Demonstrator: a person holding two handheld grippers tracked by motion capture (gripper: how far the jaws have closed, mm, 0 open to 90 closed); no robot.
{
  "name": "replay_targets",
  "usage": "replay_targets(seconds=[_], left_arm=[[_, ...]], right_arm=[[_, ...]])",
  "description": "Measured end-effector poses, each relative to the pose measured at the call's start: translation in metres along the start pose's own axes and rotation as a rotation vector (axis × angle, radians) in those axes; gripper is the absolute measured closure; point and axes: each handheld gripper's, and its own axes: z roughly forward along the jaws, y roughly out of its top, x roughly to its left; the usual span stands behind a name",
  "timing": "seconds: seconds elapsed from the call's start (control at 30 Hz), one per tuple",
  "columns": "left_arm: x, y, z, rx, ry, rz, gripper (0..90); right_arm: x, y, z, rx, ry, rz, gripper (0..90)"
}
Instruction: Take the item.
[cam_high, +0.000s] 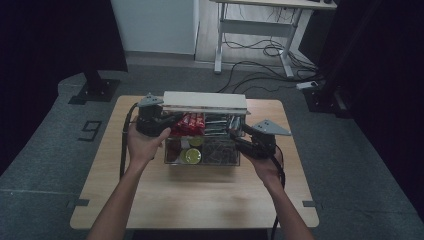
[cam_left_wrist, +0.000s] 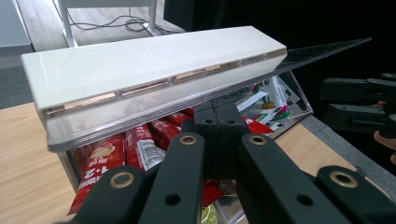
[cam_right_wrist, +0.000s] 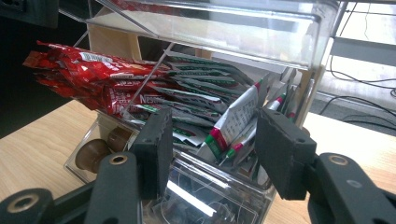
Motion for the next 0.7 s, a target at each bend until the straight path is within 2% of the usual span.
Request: replay_targets(seconds=[0.37, 0.7], left_arm=[[-0.001, 0.000, 0.001, -0.001, -0.005, 0.001, 90.0], [-0.001, 0.000, 0.003, 0.005, -0.006, 0.002, 89.9]], right_arm=[[0.002, 0.003, 0.012, 0.014, 0.001, 0.003, 47.4], [-0.002, 0.008, 0.021, 0.029, -0.006, 0.005, 50.8]])
